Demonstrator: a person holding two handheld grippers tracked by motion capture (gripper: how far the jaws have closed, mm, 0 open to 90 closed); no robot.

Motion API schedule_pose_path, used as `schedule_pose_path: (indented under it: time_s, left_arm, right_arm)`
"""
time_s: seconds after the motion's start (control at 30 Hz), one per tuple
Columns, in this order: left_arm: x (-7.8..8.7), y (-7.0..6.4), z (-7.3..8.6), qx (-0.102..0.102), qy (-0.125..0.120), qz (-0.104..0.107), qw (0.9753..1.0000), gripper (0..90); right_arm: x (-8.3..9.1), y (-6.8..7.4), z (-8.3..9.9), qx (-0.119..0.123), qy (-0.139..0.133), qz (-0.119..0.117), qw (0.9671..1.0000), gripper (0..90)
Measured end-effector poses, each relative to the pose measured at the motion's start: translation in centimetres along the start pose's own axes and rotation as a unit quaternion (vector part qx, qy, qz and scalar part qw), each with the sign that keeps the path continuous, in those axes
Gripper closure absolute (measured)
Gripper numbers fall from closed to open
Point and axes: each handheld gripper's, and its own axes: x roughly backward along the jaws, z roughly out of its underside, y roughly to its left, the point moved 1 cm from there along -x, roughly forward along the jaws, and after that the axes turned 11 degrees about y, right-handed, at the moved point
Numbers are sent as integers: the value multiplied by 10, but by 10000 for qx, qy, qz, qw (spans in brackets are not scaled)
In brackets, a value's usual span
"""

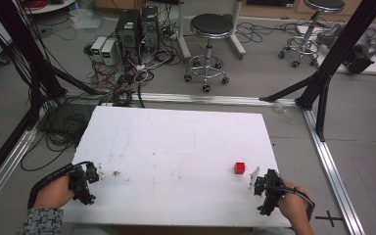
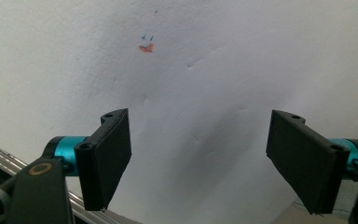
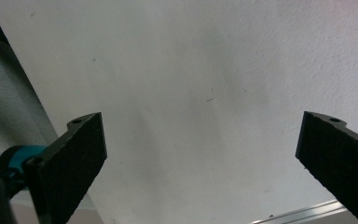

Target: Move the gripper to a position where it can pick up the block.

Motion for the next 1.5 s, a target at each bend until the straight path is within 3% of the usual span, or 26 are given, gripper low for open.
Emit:
schedule_pose_path:
  time_s: [0.43,0.7,1.0,1.13,1.27,1.5]
  left_arm:
    - [2,1,1,-25,14,4,10000,223]
    - [2,1,2,37,-40,-2,10000,223]
    - [2,2,2,36,-42,35,10000,223]
    - [1,1,2,40,-63,14,10000,223]
    - [2,1,1,28,-51,0,10000,223]
    - [2,1,1,16,-61,5,10000,224]
  right_arm:
    - [1,-2,3,21,20,-2,10000,10]
    - [4,-13,9,77,6,6,10000,10]
    - [21,-42,21,166,14,159,9997,9]
    - [34,-57,27,61,45,246,9997,10]
    - [50,-72,27,168,134,331,9992,10]
    - [80,-96,23,555,245,417,9973,10]
